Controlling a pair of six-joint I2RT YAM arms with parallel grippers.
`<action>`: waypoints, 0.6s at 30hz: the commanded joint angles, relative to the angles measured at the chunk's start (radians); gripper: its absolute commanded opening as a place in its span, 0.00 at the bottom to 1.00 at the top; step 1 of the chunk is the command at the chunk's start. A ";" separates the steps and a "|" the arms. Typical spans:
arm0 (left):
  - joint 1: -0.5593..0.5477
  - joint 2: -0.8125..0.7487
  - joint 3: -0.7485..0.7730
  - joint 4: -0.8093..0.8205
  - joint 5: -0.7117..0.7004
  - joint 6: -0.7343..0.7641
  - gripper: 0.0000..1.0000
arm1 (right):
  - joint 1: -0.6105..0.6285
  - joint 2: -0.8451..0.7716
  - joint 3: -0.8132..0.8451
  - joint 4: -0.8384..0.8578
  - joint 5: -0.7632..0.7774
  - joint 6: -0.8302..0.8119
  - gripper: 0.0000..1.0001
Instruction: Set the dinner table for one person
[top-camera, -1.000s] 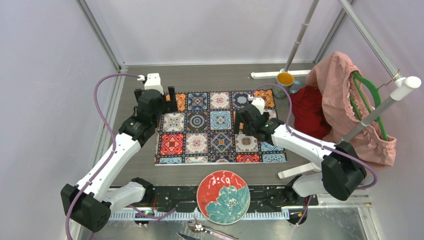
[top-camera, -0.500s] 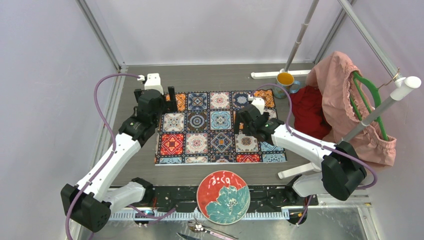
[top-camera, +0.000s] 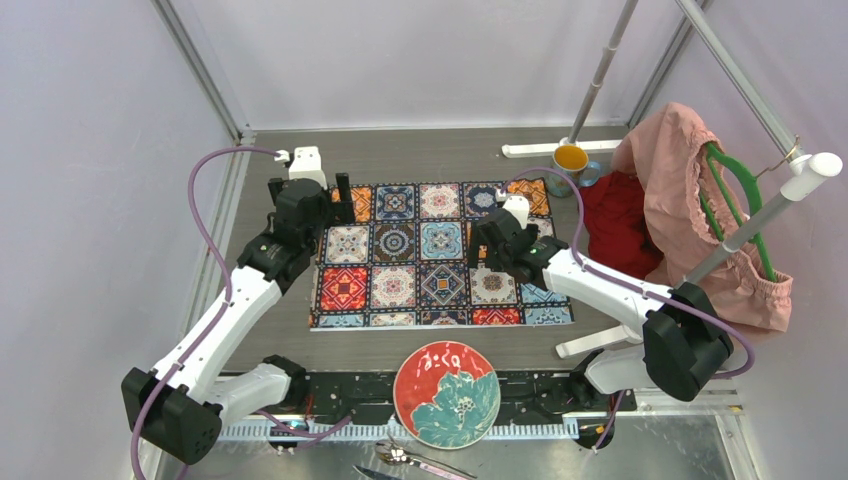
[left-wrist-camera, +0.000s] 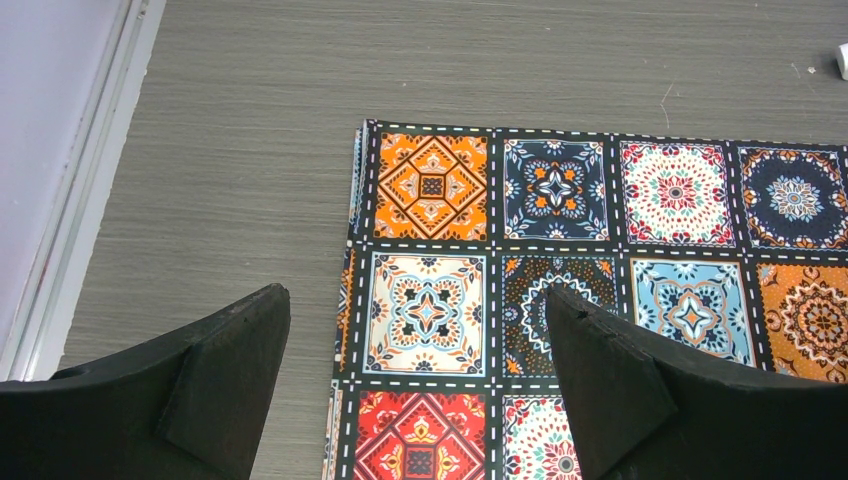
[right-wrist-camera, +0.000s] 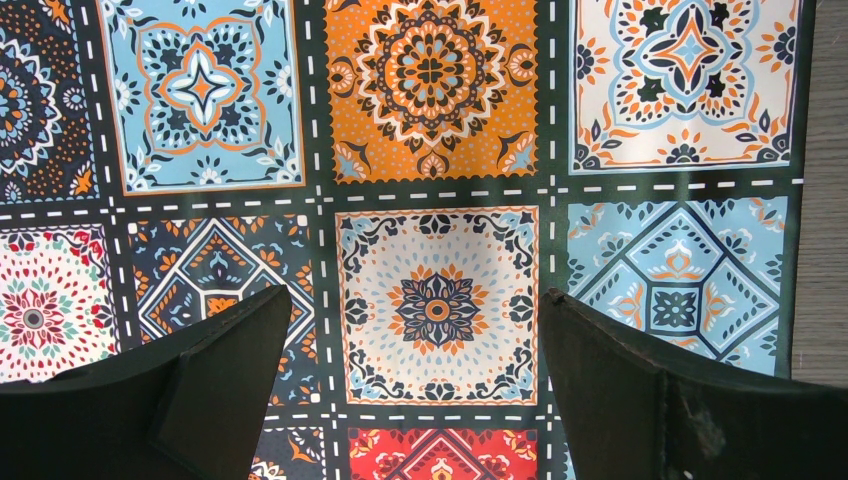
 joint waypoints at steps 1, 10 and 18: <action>-0.002 -0.020 0.013 0.022 -0.021 0.007 1.00 | -0.005 -0.004 0.032 0.021 0.007 0.003 0.99; -0.002 -0.009 0.024 0.016 -0.025 0.004 1.00 | -0.005 -0.001 0.035 0.023 0.003 0.000 1.00; -0.002 0.001 0.028 0.016 -0.032 0.004 1.00 | -0.004 0.007 0.038 0.024 0.000 -0.001 1.00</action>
